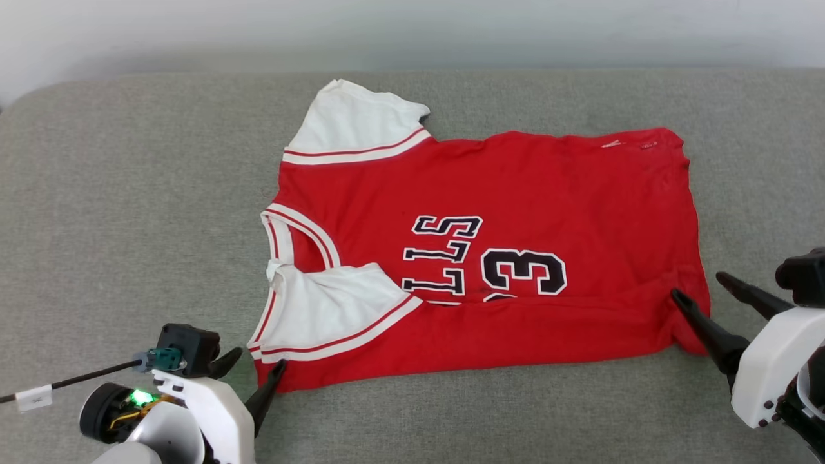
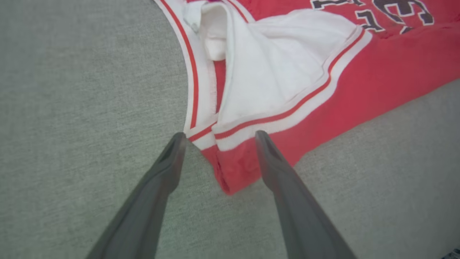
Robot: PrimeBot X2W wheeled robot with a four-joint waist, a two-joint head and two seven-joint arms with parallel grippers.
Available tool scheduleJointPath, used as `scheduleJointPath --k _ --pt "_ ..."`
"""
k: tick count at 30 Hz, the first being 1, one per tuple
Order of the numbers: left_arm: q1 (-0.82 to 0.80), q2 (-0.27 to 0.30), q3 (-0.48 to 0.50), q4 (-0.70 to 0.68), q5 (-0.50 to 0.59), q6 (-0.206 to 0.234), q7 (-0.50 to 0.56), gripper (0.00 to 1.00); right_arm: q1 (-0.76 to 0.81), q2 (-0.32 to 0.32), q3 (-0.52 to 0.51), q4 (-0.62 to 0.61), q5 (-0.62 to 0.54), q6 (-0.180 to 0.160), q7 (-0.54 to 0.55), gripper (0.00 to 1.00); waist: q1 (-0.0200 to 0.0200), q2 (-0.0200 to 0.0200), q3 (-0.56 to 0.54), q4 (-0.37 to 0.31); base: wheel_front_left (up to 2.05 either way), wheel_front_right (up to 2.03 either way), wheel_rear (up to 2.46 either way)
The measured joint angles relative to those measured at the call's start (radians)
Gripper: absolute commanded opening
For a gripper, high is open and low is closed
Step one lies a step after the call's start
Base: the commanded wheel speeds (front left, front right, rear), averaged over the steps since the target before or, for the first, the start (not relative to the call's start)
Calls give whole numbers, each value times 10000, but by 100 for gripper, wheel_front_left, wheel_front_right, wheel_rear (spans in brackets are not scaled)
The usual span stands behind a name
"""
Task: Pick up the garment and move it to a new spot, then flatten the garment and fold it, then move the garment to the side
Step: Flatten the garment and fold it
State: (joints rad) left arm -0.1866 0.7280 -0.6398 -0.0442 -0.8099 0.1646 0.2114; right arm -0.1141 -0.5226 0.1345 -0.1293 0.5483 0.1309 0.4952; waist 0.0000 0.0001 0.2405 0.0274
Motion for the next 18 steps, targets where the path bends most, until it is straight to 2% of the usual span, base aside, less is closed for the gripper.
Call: scheduleJointPath --k 6,9,12,13,14,18 --pt "36 171 -29 242 -42 328 460 100 276 387 -458 -857 -240 0 339 100 0 0 437 -248 0 0 0" --pt "28 190 -52 378 -104 311 589 100 331 523 -598 -1112 -334 0 428 100 -1 0 641 -393 0 0 0" --pt "-63 142 -58 589 -336 102 694 100 384 644 -853 -1260 -474 0 443 100 -2 0 812 -501 0 0 0" --pt "-99 115 -50 679 -408 23 704 43 425 686 -938 -1266 -518 0 497 100 -2 0 844 -523 0 0 0" --pt "-145 79 -36 769 -431 -29 704 0 465 698 -997 -1258 -617 0 535 100 -3 0 863 -542 0 0 0" --pt "-336 -244 42 1143 -510 -163 395 0 642 704 -1197 -1020 -1087 0 834 100 -2 0 798 -533 0 0 0"
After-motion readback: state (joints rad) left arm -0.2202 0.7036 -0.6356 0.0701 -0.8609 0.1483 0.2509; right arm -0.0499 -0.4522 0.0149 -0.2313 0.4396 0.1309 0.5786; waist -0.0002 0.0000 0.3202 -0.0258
